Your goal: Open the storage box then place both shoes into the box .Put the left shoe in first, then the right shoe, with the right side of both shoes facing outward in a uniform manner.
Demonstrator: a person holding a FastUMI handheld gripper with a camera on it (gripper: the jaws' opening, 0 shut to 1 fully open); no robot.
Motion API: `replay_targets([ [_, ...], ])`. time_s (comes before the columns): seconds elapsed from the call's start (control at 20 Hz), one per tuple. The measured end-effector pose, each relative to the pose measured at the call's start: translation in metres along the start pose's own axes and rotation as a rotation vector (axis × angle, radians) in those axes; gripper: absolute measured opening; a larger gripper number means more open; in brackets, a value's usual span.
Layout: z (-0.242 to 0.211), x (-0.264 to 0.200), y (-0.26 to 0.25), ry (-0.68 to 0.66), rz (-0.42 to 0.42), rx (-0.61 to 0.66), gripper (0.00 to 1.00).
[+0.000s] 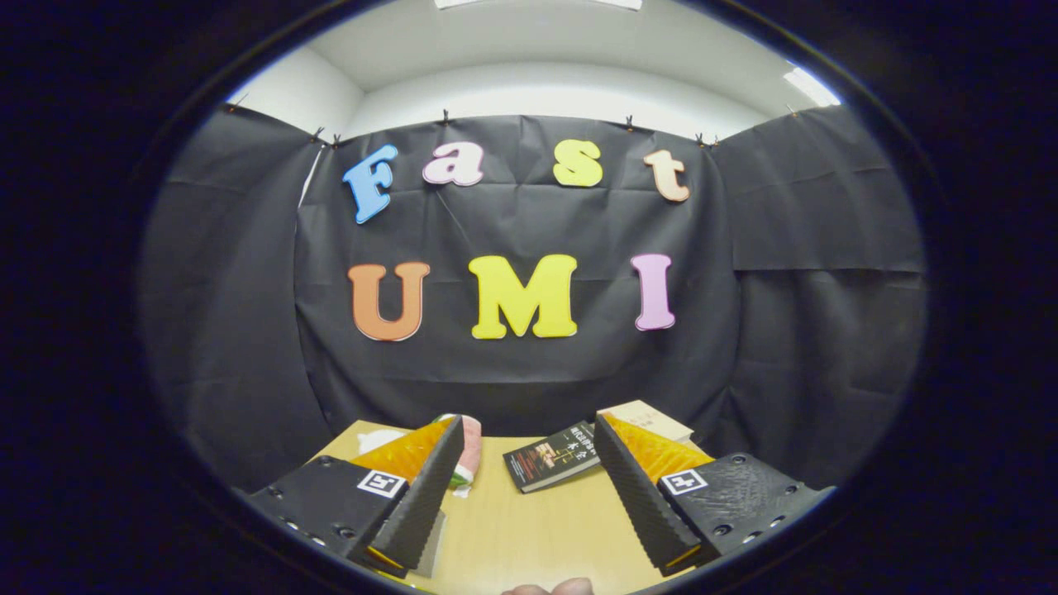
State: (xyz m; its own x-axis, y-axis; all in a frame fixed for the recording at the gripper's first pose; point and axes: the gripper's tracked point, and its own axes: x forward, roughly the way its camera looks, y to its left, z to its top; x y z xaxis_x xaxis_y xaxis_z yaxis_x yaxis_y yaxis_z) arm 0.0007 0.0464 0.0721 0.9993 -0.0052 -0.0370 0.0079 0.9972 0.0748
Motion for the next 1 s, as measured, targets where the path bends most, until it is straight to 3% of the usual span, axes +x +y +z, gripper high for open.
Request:
replay_targets([
  [1.0, -0.007, 0.0, -0.037, 0.009, 0.018, 0.021, 0.96],
])
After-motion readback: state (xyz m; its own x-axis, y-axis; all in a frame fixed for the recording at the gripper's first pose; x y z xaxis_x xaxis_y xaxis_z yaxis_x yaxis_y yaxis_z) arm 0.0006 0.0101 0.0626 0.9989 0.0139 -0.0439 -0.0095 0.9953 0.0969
